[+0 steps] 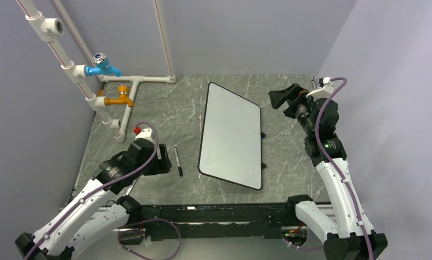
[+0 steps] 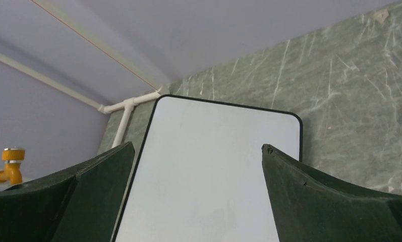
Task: Write a sentence on the whiteboard
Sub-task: Pick up the whiteboard marker from the center of the board.
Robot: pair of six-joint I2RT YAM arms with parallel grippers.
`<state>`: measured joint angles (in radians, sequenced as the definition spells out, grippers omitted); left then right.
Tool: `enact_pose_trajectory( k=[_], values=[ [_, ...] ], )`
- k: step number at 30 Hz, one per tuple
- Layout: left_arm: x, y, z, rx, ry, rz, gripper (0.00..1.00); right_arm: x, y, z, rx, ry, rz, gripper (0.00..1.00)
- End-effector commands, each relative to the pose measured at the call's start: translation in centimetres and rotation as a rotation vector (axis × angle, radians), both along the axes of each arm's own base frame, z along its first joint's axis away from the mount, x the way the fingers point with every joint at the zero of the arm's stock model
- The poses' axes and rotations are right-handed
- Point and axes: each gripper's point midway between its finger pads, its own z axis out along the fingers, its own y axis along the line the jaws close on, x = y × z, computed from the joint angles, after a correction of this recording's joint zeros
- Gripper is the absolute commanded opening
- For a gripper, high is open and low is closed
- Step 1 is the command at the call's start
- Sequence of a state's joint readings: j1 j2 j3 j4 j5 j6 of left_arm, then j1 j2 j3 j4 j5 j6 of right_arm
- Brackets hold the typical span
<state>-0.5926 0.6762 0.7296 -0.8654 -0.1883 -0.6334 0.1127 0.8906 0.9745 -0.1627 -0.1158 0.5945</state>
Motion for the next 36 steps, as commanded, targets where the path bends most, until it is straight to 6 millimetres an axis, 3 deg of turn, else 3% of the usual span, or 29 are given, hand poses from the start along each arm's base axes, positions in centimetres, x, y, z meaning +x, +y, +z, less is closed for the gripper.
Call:
enact_pose_trajectory(
  k=[1, 18, 24, 31, 36],
  values=[
    [0.5, -1.4, -1.2, -0.003, 0.016, 0.059, 0.8, -0.7, 0.1, 1.3, 0.004, -0.026, 0.01, 1.0],
    [1.8, -5.0, -8.4, 0.075, 0.134, 0.073, 0.64, -1.0, 1.3, 0.3, -0.015, 0.066, 0.092, 1.0],
    [2.8, -6.3, -9.6, 0.091, 0.161, 0.062, 0.62, -1.1, 1.7, 0.3, -0.024, 0.063, 0.114, 1.0],
    [2.8, -6.4, -11.0, 0.121, 0.205, 0.074, 0.54, -1.3, 2.0, 0.8, -0.043, 0.051, 0.143, 1.0],
    [2.6, -6.7, -12.0, 0.113, 0.219, 0.07, 0.51, -2.3, 4.7, 1.8, -0.069, 0.01, 0.333, 1.0]
  ],
)
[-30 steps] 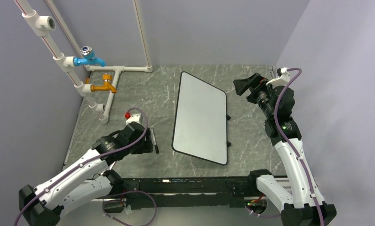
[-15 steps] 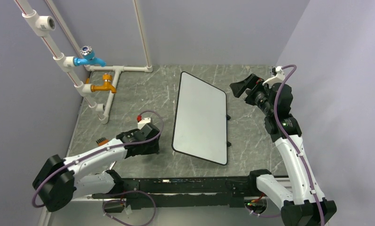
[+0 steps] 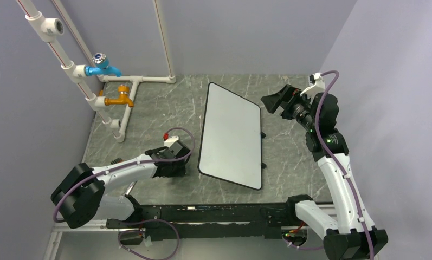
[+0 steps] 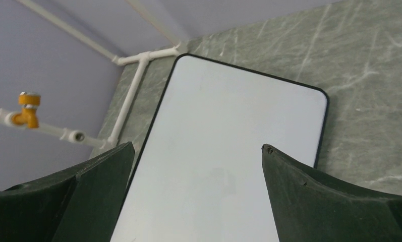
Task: Write a sentence on the whiteboard
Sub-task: Pick up the whiteboard marker from the center of the board.
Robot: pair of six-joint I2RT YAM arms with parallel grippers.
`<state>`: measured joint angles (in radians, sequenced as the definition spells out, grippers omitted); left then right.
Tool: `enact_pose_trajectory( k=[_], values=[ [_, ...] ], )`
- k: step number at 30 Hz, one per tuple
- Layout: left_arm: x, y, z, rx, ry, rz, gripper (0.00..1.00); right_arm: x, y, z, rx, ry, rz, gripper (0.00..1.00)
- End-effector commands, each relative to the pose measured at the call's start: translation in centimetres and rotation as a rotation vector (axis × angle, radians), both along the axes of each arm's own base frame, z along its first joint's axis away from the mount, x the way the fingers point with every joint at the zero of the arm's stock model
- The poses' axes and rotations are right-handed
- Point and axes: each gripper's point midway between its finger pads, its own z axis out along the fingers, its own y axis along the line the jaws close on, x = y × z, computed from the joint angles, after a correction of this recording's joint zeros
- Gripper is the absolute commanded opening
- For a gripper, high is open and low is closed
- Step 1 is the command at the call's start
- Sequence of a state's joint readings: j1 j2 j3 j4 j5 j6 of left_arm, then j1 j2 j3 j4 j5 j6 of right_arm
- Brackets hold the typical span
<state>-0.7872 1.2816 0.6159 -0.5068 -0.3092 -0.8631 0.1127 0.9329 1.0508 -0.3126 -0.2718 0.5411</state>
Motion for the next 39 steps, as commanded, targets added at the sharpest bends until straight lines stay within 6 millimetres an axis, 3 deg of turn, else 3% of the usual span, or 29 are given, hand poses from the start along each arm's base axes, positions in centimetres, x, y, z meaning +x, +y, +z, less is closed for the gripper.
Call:
enact_pose_trajectory(
  k=[1, 7, 13, 16, 17, 18, 22, 28, 39],
  values=[
    [1.0, -1.5, 0.4, -0.057, -0.026, 0.016, 0.5, -1.1, 2.9, 3.0, -0.003, -0.073, 0.21, 1.0],
    [1.0, -1.8, -0.2, -0.059, -0.016, 0.013, 0.47, -1.0, 4.5, 1.9, 0.03, 0.093, 0.312, 1.0],
    [1.2, -1.7, -0.4, -0.05, -0.018, 0.017, 0.41, -1.2, 4.4, 2.1, 0.031, 0.085, 0.304, 1.0],
    [1.3, -1.7, -0.5, -0.045, -0.024, 0.017, 0.22, -1.3, 4.3, 2.1, 0.026, 0.089, 0.302, 1.0],
    [1.3, -1.6, -0.6, -0.039, -0.022, 0.021, 0.07, -1.3, 4.3, 2.1, 0.024, 0.092, 0.301, 1.0],
    [1.3, -1.5, -0.6, -0.032, -0.019, 0.028, 0.0, -1.3, 4.3, 2.1, 0.022, 0.092, 0.302, 1.0],
    [1.5, -1.1, 0.2, -0.009, -0.027, 0.037, 0.0, -1.4, 4.3, 2.3, 0.026, 0.099, 0.302, 1.0],
    [1.6, -0.4, 4.1, -0.035, -0.103, 0.011, 0.0, -1.8, 4.6, 3.2, 0.057, 0.087, 0.315, 1.0],
    [2.1, 1.5, 15.2, -0.058, -0.365, -0.129, 0.0, -2.3, 6.3, 4.6, 0.159, 0.062, 0.407, 1.0]
  ],
)
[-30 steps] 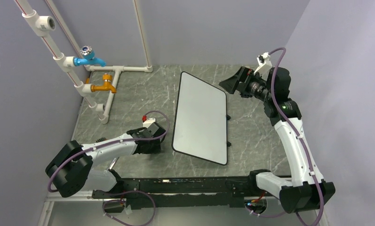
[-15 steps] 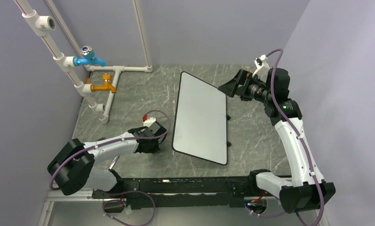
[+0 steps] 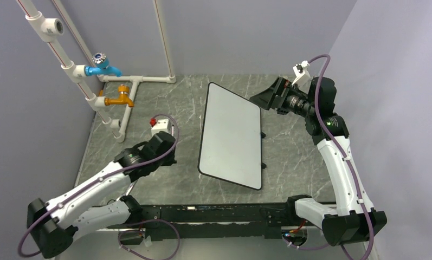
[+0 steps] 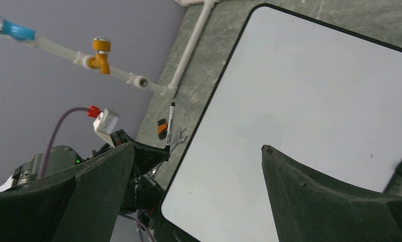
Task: Write a sentence on the whiteboard
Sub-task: Pick up the whiteboard marker from the center of the board, then pass from the left arm to the right
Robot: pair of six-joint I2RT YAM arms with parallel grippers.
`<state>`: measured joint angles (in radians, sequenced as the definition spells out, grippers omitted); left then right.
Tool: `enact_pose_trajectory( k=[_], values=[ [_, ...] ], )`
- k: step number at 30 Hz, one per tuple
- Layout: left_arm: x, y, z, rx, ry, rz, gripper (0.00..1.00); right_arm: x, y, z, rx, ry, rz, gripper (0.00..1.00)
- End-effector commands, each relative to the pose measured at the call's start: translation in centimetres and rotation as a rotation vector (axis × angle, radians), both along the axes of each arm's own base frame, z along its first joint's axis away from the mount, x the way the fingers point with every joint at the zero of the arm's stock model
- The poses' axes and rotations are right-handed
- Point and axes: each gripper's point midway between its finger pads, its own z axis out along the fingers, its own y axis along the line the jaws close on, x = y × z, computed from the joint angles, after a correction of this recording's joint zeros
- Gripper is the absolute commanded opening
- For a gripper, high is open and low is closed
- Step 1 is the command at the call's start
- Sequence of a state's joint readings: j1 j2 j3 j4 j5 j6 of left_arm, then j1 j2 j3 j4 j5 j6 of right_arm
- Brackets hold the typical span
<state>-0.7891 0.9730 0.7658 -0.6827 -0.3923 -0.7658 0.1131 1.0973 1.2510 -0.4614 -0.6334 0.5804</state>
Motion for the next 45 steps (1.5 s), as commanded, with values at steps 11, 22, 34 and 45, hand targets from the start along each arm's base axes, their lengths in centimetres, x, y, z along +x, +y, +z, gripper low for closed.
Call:
enact_pose_trajectory(
  k=[11, 22, 34, 45],
  values=[
    [-2.1, -2.1, 16.1, -0.029, -0.342, -0.534, 0.0, -3.0, 5.1, 2.9, 0.064, -0.062, 0.304, 1.0],
    [-2.9, -6.3, 20.4, -0.035, -0.396, -0.848, 0.0, -6.9, 9.6, 2.9, 0.097, -0.082, 0.55, 0.95],
    [-2.7, -9.4, 20.9, 0.0, -0.41, -1.082, 0.0, -8.2, 12.8, 2.8, 0.093, -0.06, 0.665, 0.77],
    [-2.1, -10.5, 20.4, 0.045, -0.417, -1.174, 0.0, -9.0, 14.8, 1.7, 0.075, -0.018, 0.726, 0.53]
  ],
)
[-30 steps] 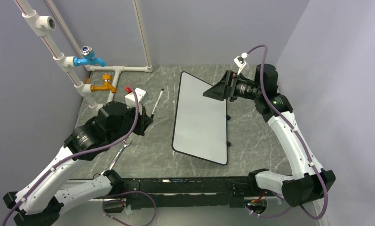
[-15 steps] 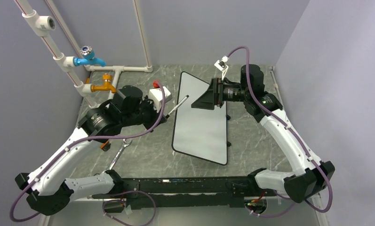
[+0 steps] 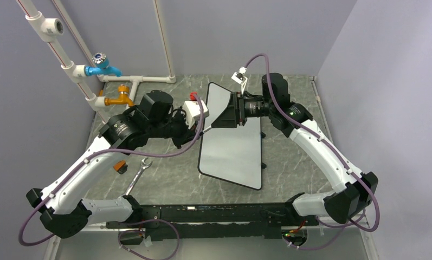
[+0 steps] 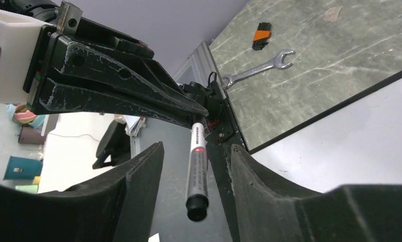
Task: Write a sentence on the whiteboard
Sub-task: Pass from the left arm to the right
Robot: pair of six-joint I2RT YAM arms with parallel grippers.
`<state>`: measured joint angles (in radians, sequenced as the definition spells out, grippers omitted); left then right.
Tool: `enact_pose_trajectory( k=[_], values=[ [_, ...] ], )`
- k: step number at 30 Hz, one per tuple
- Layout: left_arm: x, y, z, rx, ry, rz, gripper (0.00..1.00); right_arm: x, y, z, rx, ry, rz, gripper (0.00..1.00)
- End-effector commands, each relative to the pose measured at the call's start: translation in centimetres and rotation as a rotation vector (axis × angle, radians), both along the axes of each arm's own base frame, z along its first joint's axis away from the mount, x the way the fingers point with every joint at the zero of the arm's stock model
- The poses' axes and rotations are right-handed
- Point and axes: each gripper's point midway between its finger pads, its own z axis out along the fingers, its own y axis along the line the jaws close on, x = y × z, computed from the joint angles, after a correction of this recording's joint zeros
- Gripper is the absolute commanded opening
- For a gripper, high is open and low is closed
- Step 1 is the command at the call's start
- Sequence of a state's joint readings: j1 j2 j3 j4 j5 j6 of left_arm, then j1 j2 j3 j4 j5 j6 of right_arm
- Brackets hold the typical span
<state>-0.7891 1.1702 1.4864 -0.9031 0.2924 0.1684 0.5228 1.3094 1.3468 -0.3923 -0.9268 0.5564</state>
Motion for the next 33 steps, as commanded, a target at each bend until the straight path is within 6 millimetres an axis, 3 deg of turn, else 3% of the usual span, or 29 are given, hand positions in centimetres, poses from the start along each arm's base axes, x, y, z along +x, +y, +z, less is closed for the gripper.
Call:
enact_pose_trajectory(
  k=[1, 13, 14, 17, 19, 25, 33],
  values=[
    [-0.1, -0.5, 1.2, -0.013, -0.066, -0.07, 0.0, -0.5, 0.7, 1.8, 0.029, -0.062, 0.036, 0.5],
    [0.9, -0.6, 1.3, 0.011, -0.091, -0.053, 0.02, -1.0, 1.3, 0.5, -0.001, -0.034, 0.061, 0.02],
    [0.9, -0.4, 1.4, 0.009, -0.094, -0.044, 0.06, -1.0, 1.3, 0.5, -0.002, -0.033, 0.059, 0.0],
    [1.2, 0.2, 1.4, 0.01, -0.101, 0.003, 0.52, -0.9, 1.2, 0.9, 0.002, -0.042, 0.036, 0.0],
    [1.2, 0.8, 1.4, 0.017, -0.11, 0.026, 0.69, -0.8, 1.1, 1.4, 0.007, -0.053, 0.015, 0.0],
    [0.7, 1.4, 1.2, 0.001, -0.117, 0.036, 0.67, -0.7, 0.9, 2.5, 0.022, -0.064, -0.007, 0.0],
    [0.9, 0.3, 1.1, -0.037, -0.116, 0.018, 0.61, -1.1, 1.0, 3.2, 0.04, -0.064, 0.008, 0.0]
  ],
)
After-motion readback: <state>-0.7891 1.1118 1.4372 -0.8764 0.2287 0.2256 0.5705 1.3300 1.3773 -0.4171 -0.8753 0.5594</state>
